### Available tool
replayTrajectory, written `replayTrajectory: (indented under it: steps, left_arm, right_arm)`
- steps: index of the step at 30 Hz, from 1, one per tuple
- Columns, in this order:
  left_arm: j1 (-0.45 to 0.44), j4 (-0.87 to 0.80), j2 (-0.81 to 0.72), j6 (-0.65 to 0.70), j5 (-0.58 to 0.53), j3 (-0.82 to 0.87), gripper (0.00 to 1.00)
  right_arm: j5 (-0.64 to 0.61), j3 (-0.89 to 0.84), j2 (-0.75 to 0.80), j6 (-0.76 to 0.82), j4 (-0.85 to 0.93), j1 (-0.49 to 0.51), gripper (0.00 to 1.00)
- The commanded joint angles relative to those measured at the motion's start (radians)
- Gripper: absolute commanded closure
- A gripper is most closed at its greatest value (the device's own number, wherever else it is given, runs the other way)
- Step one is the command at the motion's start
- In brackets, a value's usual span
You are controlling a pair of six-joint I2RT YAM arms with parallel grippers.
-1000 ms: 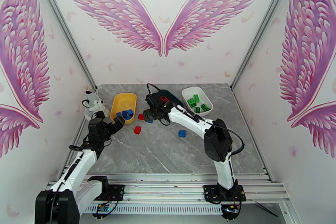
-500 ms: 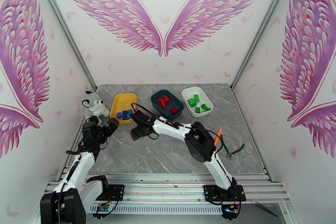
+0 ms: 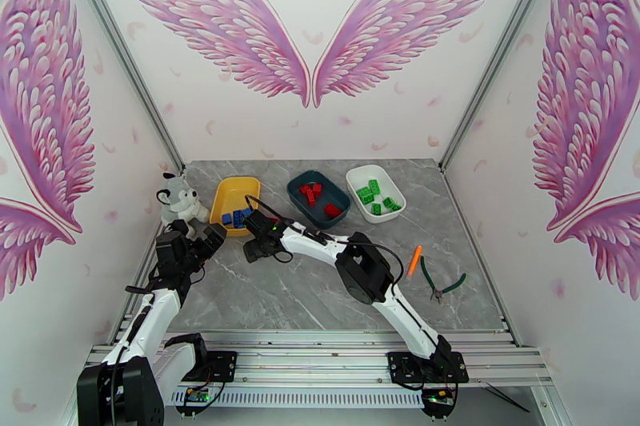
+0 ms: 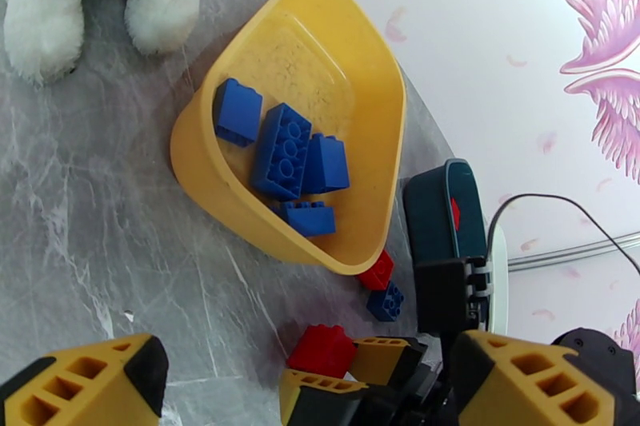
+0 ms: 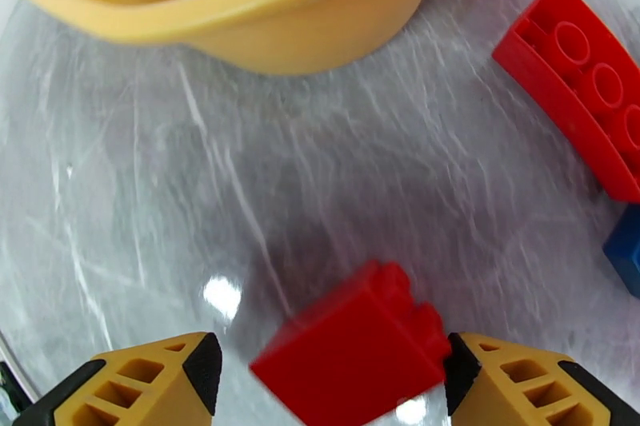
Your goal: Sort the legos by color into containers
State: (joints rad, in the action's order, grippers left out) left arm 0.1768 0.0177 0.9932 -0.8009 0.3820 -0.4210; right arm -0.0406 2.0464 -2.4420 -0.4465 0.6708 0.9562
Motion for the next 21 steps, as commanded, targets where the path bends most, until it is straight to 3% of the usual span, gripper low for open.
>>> replayTrajectory:
  steps: [1,14,21]
  left_arm:
    - [0.005,0.021,0.013,-0.005,0.022,0.014,0.01]
    - [0.004,0.031,0.013,-0.005,0.032,0.016,0.01]
    - [-0.032,0.027,-0.003,0.014,0.032,0.002,0.01]
  right_arm:
    - [-0.049,0.046,-0.035,-0.020,0.015,0.011,0.28]
    - [-0.076,-0.140,0.123,-0.025,-0.048,0.012,0.54]
    - [-0.121,-0.195,0.195,-0.003,-0.039,-0.003,0.72]
